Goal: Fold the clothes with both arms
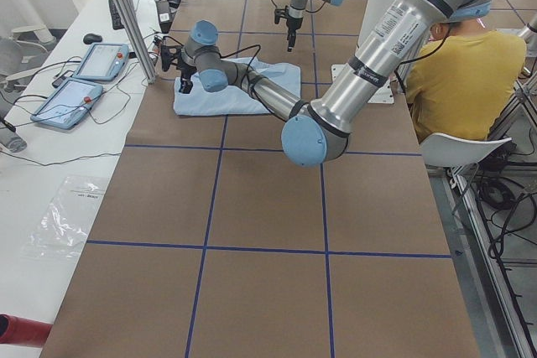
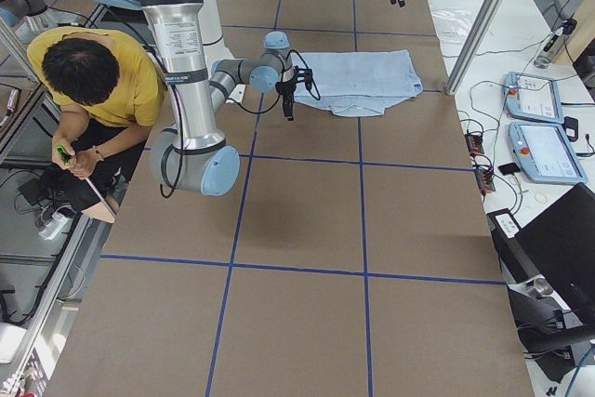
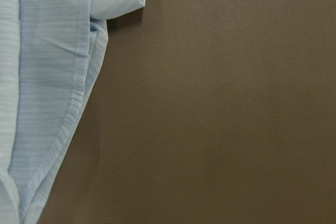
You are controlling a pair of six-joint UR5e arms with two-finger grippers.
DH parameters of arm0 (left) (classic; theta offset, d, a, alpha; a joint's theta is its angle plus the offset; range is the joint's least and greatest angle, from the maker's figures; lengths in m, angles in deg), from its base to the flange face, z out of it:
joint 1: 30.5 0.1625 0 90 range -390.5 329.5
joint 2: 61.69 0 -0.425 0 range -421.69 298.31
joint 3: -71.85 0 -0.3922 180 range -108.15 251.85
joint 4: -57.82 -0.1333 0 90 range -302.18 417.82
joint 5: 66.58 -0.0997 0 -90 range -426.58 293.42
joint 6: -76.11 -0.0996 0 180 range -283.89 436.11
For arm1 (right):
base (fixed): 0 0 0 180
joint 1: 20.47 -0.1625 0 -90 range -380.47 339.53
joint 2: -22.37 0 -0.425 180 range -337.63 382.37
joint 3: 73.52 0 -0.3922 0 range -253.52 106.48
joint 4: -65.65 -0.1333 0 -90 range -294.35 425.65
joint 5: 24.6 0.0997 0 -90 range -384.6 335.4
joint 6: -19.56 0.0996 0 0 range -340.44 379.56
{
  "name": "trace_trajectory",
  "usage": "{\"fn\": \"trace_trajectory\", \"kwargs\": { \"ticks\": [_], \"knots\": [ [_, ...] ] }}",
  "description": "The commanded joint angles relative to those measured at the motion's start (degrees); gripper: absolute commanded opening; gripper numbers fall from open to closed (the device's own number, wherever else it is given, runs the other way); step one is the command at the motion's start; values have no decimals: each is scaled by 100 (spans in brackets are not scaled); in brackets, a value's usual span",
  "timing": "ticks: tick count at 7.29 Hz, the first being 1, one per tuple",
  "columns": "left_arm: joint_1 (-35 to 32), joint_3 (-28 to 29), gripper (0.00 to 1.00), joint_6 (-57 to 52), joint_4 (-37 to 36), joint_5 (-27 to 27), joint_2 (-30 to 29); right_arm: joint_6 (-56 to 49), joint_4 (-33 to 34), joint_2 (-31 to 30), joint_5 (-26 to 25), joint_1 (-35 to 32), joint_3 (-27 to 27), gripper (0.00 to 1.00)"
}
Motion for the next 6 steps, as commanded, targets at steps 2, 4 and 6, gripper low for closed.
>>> {"fn": "trace_trajectory", "kwargs": {
  "ticks": [2,4,6],
  "knots": [
    [-15,-25,100,0,-4,41,0,167,23,841,-58,74,601,100],
    [-32,-60,99,0,-4,94,0,-17,-21,1633,-68,-127,1445,100],
    [-32,-60,99,0,-4,103,9,-368,-39,2023,-59,-338,2000,100]
  ]
}}
